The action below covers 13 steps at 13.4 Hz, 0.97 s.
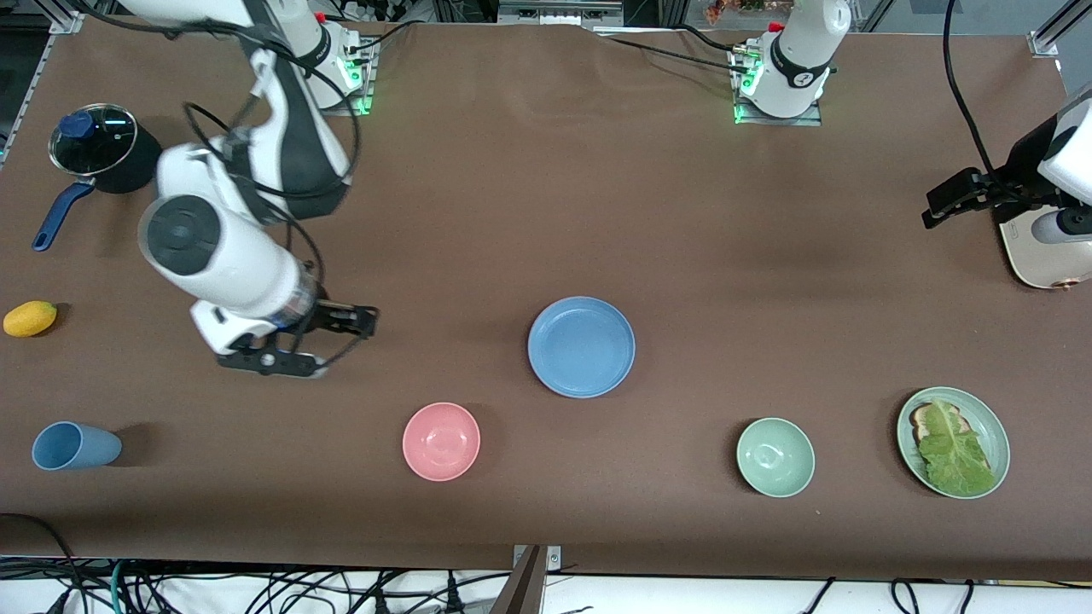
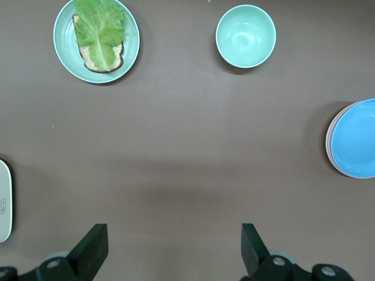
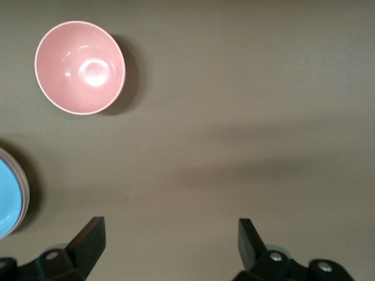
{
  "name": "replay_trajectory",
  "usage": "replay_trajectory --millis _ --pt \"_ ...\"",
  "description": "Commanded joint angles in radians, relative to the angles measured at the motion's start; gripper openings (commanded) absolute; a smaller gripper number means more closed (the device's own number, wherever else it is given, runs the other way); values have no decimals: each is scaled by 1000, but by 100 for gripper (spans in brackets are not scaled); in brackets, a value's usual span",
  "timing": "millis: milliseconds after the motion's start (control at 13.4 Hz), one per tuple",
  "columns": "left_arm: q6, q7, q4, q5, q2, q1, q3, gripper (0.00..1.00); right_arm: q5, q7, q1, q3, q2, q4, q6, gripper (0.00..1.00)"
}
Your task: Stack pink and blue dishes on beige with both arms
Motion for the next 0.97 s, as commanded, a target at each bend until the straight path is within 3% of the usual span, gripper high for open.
replay_trajectory --millis 0,149,224,523,672,896 --pt "-10 20 34 -14 17 10 0 100 8 -26 -35 24 -127 -55 -83 100" --pt "-10 19 34 -15 20 15 0 100 -1 -60 -195 164 -204 -104 -121 100" --pt "-10 19 36 -26 37 20 2 100 -3 -83 -248 202 -234 -142 -121 100" --pt "-10 23 59 -27 45 27 2 100 -10 -153 -325 211 -359 -210 -187 100" --pt "-11 23 60 -17 45 26 0 100 -73 -193 -342 211 -399 -208 -276 100" --pt "-10 23 60 -15 48 26 0 100 -84 -216 -357 211 -423 -208 -324 100"
